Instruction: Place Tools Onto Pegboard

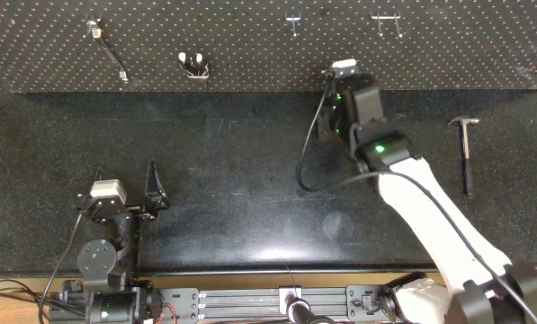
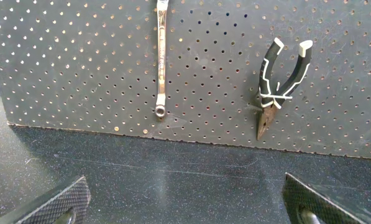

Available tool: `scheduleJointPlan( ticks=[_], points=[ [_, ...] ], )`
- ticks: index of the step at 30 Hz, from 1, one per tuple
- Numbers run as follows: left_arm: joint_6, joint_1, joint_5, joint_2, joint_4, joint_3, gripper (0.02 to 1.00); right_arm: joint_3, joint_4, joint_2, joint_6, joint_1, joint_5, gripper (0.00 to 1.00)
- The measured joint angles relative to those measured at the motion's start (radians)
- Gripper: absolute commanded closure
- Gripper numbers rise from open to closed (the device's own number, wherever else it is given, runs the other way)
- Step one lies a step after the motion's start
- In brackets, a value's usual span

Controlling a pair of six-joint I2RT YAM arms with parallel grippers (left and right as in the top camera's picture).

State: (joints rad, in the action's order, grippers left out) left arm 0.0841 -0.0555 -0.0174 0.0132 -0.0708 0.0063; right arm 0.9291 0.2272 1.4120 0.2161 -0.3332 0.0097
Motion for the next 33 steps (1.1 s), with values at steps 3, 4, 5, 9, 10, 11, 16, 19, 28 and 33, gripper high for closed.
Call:
scheduleJointPlan(
  ticks=[3, 4, 5, 9, 10, 11, 16, 19, 28, 33],
  points=[
    [0.000, 0.000, 0.000, 0.000, 0.000, 0.000, 0.023, 0.000, -0.042, -0.061, -0.029, 0.000, 0.000, 0.925],
    [0.000, 0.000, 0.000, 0.000, 0.000, 0.000, 0.023, 0.000, -0.055, -0.079, -0.037, 0.000, 0.000, 0.925],
    [0.000, 0.000, 0.000, 0.000, 0.000, 0.000, 0.023, 0.000, -0.064, -0.092, -0.040, -0.001, 0.000, 0.925],
    [0.000, 0.000, 0.000, 0.000, 0.000, 0.000, 0.023, 0.000, -0.116, -0.151, -0.085, -0.026, 0.004, 0.925],
    [0.000, 0.000, 0.000, 0.000, 0.000, 0.000, 0.023, 0.000, -0.133, -0.158, -0.100, -0.034, 0.004, 0.925],
    [0.000, 0.000, 0.000, 0.000, 0.000, 0.000, 0.023, 0.000, -0.159, -0.168, -0.123, -0.049, 0.004, 0.925],
    [0.000, 0.000, 0.000, 0.000, 0.000, 0.000, 0.023, 0.000, -0.245, -0.183, -0.233, -0.102, 0.004, 0.928],
    [0.000, 0.000, 0.000, 0.000, 0.000, 0.000, 0.023, 0.000, -0.309, -0.183, -0.301, -0.127, 0.004, 0.925],
    [0.000, 0.000, 0.000, 0.000, 0.000, 0.000, 0.023, 0.000, -0.476, -0.107, -0.403, -0.131, 0.007, 0.925],
    [0.000, 0.000, 0.000, 0.000, 0.000, 0.000, 0.023, 0.000, -0.518, -0.045, -0.419, -0.137, 0.008, 0.928]
  ],
)
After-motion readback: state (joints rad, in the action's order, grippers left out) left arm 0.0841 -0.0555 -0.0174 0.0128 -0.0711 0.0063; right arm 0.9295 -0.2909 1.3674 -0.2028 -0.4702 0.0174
